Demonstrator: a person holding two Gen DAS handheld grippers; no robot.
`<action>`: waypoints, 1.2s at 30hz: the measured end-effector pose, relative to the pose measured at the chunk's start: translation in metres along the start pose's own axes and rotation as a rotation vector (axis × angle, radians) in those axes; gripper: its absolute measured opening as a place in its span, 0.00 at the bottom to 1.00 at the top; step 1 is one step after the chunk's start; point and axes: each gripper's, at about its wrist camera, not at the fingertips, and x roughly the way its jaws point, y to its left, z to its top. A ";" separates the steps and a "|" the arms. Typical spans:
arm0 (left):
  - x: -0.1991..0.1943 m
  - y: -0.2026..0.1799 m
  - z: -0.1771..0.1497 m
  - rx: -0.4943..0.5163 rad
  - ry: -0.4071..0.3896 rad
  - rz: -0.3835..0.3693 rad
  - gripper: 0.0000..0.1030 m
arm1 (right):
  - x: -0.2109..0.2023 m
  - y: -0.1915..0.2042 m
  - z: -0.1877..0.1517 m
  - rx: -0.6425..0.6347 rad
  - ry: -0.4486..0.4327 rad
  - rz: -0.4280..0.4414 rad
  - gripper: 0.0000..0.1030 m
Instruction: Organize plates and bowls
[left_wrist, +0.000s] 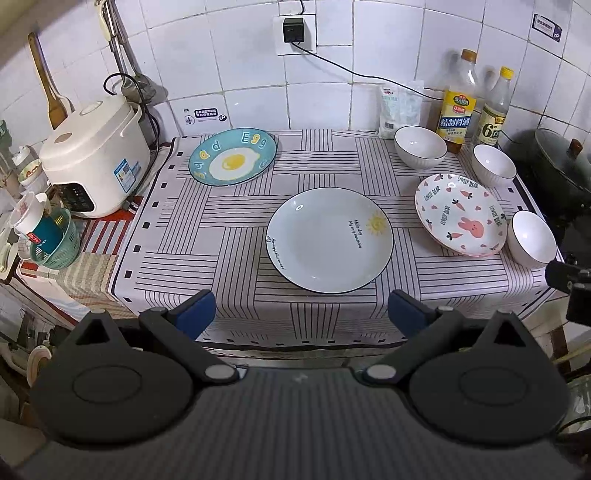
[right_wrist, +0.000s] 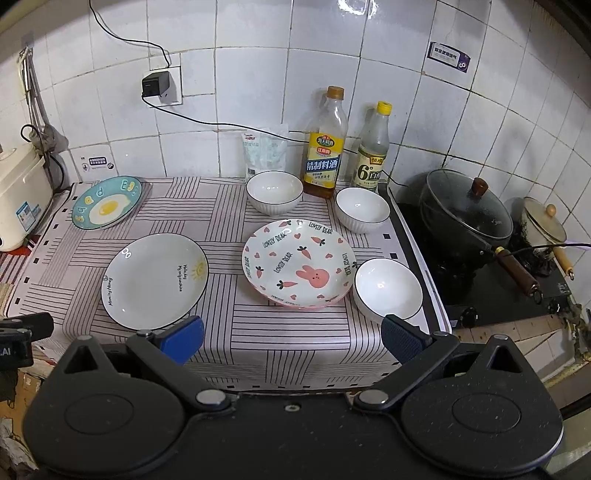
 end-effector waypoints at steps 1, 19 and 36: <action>0.000 0.000 0.000 0.002 -0.002 0.000 0.98 | 0.001 0.000 0.000 0.000 0.001 0.001 1.00; -0.004 0.011 0.007 0.030 0.003 -0.110 0.97 | 0.002 0.007 0.002 -0.024 -0.023 0.032 1.00; 0.100 0.057 0.035 -0.030 0.075 -0.035 0.92 | 0.106 0.013 0.009 0.072 -0.110 0.508 0.93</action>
